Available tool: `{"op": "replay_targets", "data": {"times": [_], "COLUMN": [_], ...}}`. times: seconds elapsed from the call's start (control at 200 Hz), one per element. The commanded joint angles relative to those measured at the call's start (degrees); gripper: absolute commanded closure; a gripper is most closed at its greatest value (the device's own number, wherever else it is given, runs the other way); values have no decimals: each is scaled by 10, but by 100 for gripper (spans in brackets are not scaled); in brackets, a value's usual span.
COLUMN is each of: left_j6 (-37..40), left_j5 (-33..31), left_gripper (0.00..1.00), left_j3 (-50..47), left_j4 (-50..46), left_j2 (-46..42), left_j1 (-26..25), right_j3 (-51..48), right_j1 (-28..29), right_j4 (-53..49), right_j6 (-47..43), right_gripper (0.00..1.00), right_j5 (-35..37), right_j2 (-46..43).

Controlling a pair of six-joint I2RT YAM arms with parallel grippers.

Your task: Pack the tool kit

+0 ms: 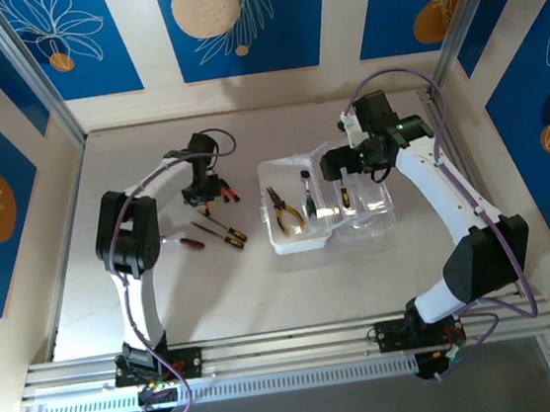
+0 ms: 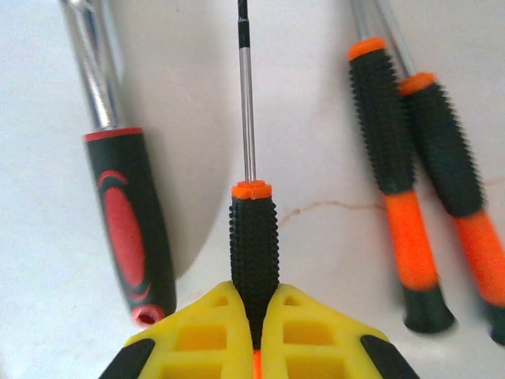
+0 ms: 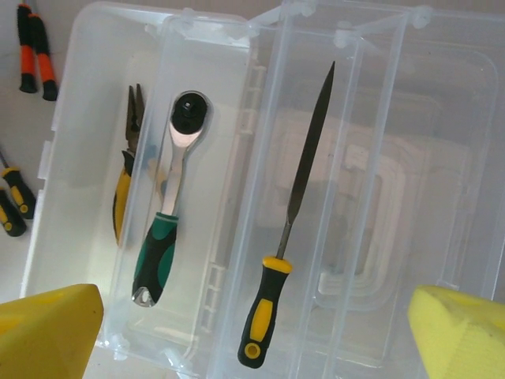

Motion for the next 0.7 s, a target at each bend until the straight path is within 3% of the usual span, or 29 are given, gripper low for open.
{"op": "replay_targets", "data": {"times": [0.0, 0.145, 0.3, 0.49, 0.695], "left_j6": [27, 32, -21, -61, -105], "left_j5": [46, 194, 399, 481, 516], "left_gripper": [100, 100, 100, 100, 100], "left_j3": [6, -2, -53, -68, -88], "left_j4": [-32, -4, 132, 227, 320], "left_j2": [-85, -163, -231, -249, -248], "left_j1": [2, 2, -11, -64, -112], "right_j3": [-5, -15, -29, -34, -35], "right_j1": [-7, -13, -17, -14, -1], "right_j4": [6, 40, 116, 214, 285], "right_j6": [9, 31, 76, 146, 209], "right_gripper": [1, 1, 1, 9, 23], "right_j5": [-52, -133, -265, -375, -380], "right_j2": [-30, -49, -65, -63, -50]}}
